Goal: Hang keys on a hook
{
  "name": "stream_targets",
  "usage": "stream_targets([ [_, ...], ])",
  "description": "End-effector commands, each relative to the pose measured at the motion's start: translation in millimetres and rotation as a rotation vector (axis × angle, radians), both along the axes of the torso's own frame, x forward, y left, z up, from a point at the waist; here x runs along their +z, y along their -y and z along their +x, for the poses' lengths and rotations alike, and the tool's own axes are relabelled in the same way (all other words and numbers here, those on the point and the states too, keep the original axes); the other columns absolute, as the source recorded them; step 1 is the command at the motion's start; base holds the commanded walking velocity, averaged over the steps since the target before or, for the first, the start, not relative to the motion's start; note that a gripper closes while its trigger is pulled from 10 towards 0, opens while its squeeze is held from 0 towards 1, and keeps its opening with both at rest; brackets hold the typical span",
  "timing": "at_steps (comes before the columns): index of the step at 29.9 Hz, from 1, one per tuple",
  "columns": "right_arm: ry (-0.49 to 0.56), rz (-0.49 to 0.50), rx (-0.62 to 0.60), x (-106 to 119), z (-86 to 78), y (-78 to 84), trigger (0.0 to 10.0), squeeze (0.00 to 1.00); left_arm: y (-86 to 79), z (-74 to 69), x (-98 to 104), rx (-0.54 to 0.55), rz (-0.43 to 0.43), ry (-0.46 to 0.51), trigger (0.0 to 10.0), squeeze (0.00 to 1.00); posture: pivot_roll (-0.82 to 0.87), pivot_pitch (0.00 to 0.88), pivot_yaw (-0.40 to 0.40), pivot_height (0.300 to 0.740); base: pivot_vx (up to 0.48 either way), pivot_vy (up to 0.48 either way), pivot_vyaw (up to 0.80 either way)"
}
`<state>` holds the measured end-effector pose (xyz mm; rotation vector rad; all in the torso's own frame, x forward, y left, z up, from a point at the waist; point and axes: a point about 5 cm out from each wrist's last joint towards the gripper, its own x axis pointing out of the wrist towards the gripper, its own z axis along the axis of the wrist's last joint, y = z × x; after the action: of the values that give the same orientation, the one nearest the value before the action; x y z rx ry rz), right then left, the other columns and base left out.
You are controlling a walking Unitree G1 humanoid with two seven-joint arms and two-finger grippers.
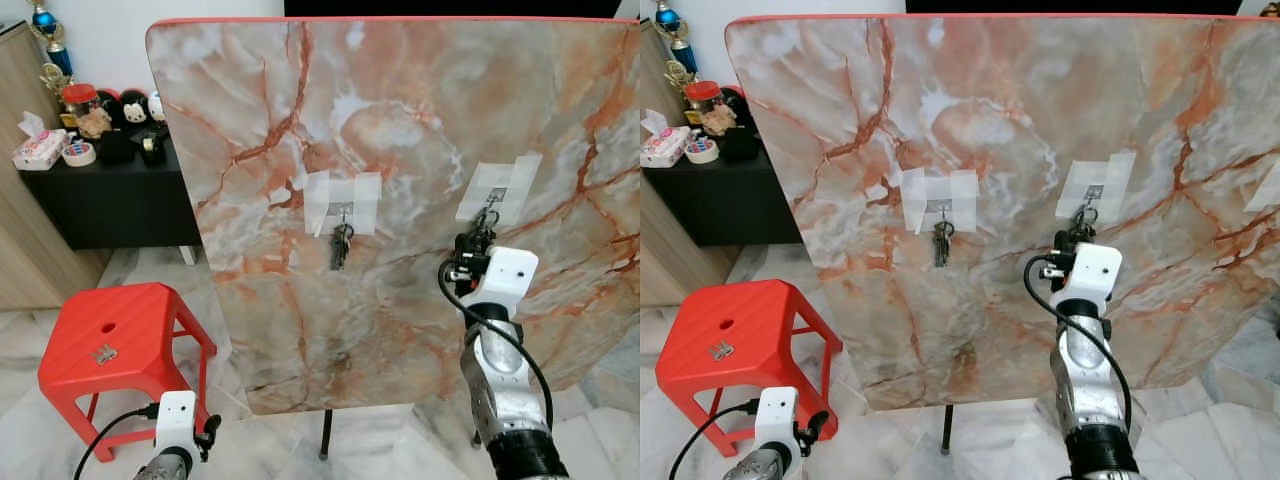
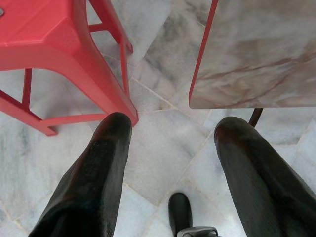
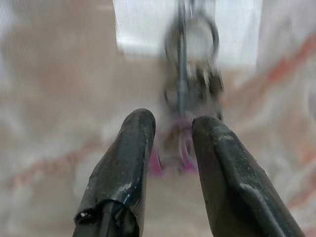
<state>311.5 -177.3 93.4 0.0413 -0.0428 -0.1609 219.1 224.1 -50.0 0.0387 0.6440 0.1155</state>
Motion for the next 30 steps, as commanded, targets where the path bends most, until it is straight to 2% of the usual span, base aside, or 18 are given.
stream_targets([
  [1,-0.009,-0.005,0.009,-0.8,-4.3,-1.5,10.0,0.00,-1.2,-1.2,-0.6,-0.005,0.007,-0.007,10.0,0.00,0.02,0.000,-0.036,0.740,0.000,0.000,0.00],
  [3,-0.048,-0.018,0.048,-10.2,-12.0,-7.3,10.0,0.00,-1.0,-1.7,-1.0,-0.008,0.009,-0.009,10.0,0.00,0.02,0.000,-0.039,0.740,0.000,0.000,0.00],
  [6,-0.068,-0.028,0.064,-14.6,-15.1,-9.6,10.0,0.00,-1.1,-1.9,-1.0,-0.008,0.009,-0.009,10.0,0.00,0.03,0.000,-0.043,0.740,0.000,0.000,0.00],
  [9,-0.165,-0.012,0.070,-38.5,-30.8,-11.3,10.0,0.00,-2.3,-1.3,-0.1,-0.004,0.010,-0.002,10.0,0.00,0.03,0.000,-0.045,0.740,0.000,0.000,0.00],
  [10,-0.212,-0.017,0.058,-47.1,-34.2,-10.7,10.0,0.00,-2.8,-1.1,0.2,-0.004,0.011,-0.001,10.0,0.00,0.03,0.000,-0.043,0.740,0.000,0.000,0.00],
  [12,-0.402,-0.035,0.021,-83.1,-46.7,-8.6,10.0,0.00,-5.7,-0.7,1.0,0.009,0.016,-0.001,10.0,0.00,0.02,0.000,-0.036,0.740,0.000,0.000,0.00],
  [16,-0.585,0.062,-0.025,-121.8,-65.5,-10.9,10.0,0.00,-8.6,0.5,2.4,0.010,0.019,0.000,10.0,0.00,0.01,0.000,-0.017,0.740,0.000,0.000,0.00],
  [23,-0.813,0.112,-0.061,-156.3,-95.4,-9.0,10.0,0.00,-15.1,-4.3,0.2,0.023,0.027,-0.032,10.0,0.00,0.01,0.000,-0.003,0.740,0.000,0.000,0.00],
  [25,-0.857,0.143,-0.067,-163.8,-104.6,-8.3,10.0,0.00,-17.2,-6.5,-1.0,0.028,0.031,-0.044,10.0,0.00,0.01,0.000,0.000,0.740,0.000,0.000,0.00],
  [27,-0.861,0.145,-0.068,-164.5,-105.7,-8.2,10.0,0.00,-17.5,-6.8,-1.1,0.029,0.031,-0.045,10.0,0.00,0.01,0.000,0.000,0.740,0.000,0.000,0.00],
  [28,-0.930,0.086,-0.034,-173.5,-120.6,-8.9,10.0,0.00,-18.5,-11.5,-4.4,0.043,0.024,-0.071,10.0,0.00,0.01,0.000,0.005,0.740,0.000,0.000,0.00],
  [29,-0.930,0.086,-0.034,-173.5,-120.6,-8.9,10.0,0.00,-18.5,-11.5,-4.4,0.043,0.024,-0.071,10.0,0.00,0.01,0.000,0.005,0.740,0.000,0.000,0.00],
  [30,-0.961,0.067,-0.020,-177.3,-127.4,-9.3,10.0,0.00,-18.3,-13.3,-5.7,0.045,0.022,-0.081,10.0,0.00,0.01,0.000,0.005,0.740,0.000,0.000,0.00],
])
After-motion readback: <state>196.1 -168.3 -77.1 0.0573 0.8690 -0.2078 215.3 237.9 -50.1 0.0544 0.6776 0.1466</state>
